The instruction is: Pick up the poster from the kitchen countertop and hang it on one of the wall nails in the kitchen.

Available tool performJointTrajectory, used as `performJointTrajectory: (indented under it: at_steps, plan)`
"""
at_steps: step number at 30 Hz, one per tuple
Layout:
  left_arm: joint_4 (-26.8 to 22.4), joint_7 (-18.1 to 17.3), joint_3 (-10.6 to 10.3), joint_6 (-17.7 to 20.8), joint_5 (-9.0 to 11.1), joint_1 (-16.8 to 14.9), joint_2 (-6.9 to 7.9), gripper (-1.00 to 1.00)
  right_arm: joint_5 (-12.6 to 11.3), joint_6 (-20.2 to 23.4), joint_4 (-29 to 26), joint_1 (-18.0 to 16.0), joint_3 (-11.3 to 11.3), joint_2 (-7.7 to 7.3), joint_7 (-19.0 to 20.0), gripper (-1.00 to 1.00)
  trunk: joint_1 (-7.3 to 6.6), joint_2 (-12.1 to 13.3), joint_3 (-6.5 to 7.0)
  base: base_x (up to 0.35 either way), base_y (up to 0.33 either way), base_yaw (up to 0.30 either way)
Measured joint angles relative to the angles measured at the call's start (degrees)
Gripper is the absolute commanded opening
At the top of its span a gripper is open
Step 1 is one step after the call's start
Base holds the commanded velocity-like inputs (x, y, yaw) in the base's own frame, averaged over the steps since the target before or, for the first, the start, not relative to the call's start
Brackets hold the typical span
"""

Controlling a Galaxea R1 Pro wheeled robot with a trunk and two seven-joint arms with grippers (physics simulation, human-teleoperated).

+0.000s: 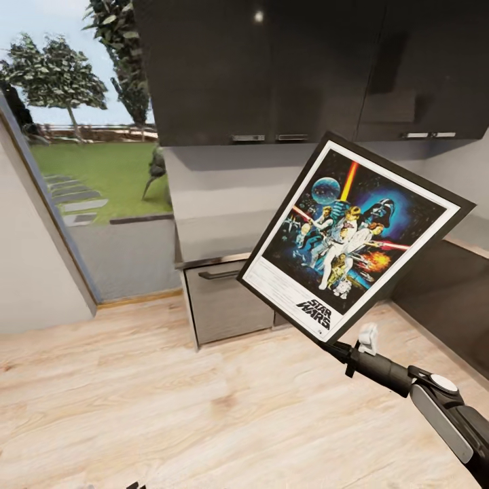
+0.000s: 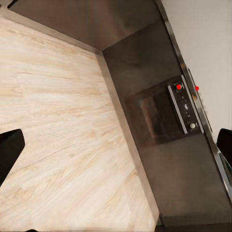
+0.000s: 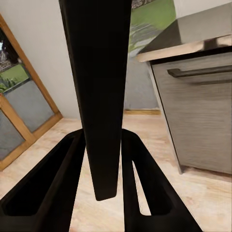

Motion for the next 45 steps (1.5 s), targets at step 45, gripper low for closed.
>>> performJointTrajectory:
  at_steps: [45]
  plan:
    - [0.8,-0.1,0.1,0.4,0.0,0.0,0.09,1.00,0.0,-0.1,-0.1,0.0,0.1,0.01,0.0,-1.00,-0.04,0.0,-0.01,-0.045,0.266,0.254]
